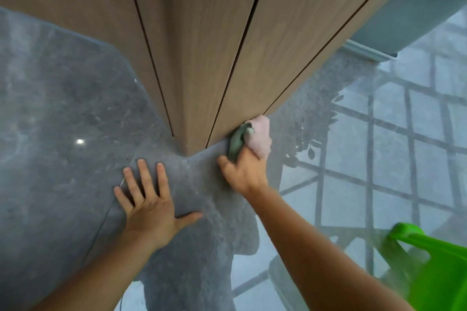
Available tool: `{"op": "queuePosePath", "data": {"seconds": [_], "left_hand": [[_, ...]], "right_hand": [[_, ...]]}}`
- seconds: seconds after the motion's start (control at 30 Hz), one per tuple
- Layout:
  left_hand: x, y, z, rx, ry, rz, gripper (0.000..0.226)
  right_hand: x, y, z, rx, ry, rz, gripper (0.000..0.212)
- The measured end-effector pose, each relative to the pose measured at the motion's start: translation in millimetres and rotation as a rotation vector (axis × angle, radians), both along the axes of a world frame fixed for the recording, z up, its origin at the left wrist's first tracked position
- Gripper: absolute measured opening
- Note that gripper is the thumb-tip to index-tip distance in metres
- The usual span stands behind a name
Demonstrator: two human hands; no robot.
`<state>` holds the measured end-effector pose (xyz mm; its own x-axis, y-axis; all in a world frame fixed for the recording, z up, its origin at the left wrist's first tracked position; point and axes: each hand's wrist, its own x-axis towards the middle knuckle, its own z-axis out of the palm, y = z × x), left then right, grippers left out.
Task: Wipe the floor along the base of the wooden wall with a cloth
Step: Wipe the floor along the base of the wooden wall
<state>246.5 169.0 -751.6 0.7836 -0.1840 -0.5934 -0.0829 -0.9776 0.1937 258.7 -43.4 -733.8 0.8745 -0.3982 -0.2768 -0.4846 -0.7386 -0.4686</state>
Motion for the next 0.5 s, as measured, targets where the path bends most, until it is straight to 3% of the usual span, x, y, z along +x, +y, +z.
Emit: {"op": "queuePosePath", "data": {"seconds": [0.1,0.17,0.27,0.3,0.4,0.5], "left_hand": [[4,1,-3,-0.003,-0.001,0.008,0.136],[5,2,-4,0.022,-0.010,-0.001,0.132],[5,2,1,0.012,0.009,-0.004,0.139],[5,2,3,0.022,0.015,-0.005,0.140],[8,1,3,0.022,0.021,-0.001,0.142],[8,3,3,0.007,0.049,-0.003,0.142]], "right_hand": [[-34,67,-6,0.048,-0.033,0.199,0.102],[-48,81,-15,0.007,-0.071,0.369,0.092],[-42,45,-24,-0.273,-0.131,0.685,0.067],[-38,22,-26,-0.361,-0.119,0.702,0.064],[-24,-54,-23,-0.488,0.047,0.443,0.064],[-13,-82,-7,-0.301,0.120,0.158,0.065]]}}
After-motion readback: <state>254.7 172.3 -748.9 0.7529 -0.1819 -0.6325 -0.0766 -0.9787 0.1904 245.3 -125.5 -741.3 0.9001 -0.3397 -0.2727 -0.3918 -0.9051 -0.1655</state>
